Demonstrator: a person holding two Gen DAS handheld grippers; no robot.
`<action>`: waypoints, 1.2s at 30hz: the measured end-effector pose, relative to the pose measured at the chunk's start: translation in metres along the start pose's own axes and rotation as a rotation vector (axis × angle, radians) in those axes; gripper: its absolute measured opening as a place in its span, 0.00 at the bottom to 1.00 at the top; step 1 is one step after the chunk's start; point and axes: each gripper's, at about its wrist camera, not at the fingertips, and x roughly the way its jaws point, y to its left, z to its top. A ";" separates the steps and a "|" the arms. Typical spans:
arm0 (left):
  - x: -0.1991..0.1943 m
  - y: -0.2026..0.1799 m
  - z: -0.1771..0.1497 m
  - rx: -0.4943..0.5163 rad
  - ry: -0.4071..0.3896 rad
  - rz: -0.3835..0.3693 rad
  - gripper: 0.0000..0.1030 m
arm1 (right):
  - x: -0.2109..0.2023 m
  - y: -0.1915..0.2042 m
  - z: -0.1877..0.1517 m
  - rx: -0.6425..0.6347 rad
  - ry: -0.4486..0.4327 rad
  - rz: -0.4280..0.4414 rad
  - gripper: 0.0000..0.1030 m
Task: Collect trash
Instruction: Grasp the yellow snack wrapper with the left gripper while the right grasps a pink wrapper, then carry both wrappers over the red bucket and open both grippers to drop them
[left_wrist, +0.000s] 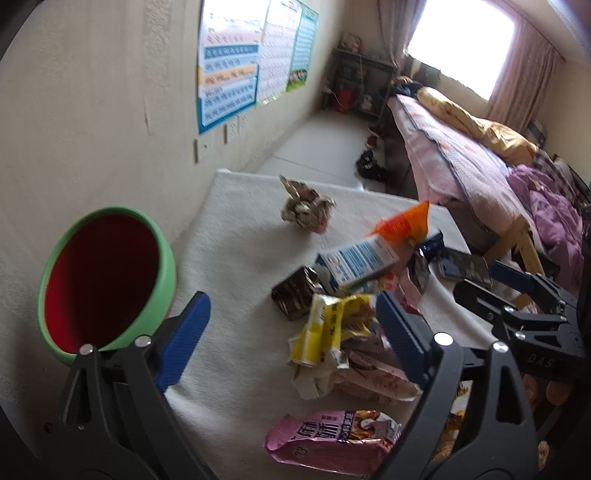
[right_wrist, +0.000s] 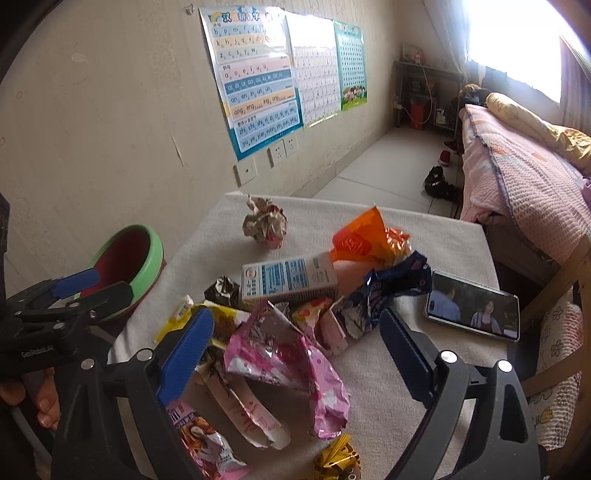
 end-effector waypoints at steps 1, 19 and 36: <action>0.011 -0.005 -0.003 0.011 0.031 -0.023 0.76 | 0.004 -0.002 -0.004 0.001 0.026 0.013 0.80; 0.045 0.013 -0.017 -0.069 0.174 -0.091 0.19 | 0.044 -0.029 -0.034 0.115 0.194 0.061 0.71; 0.029 0.037 -0.033 -0.153 0.160 -0.068 0.20 | 0.060 -0.047 -0.049 0.224 0.281 0.159 0.24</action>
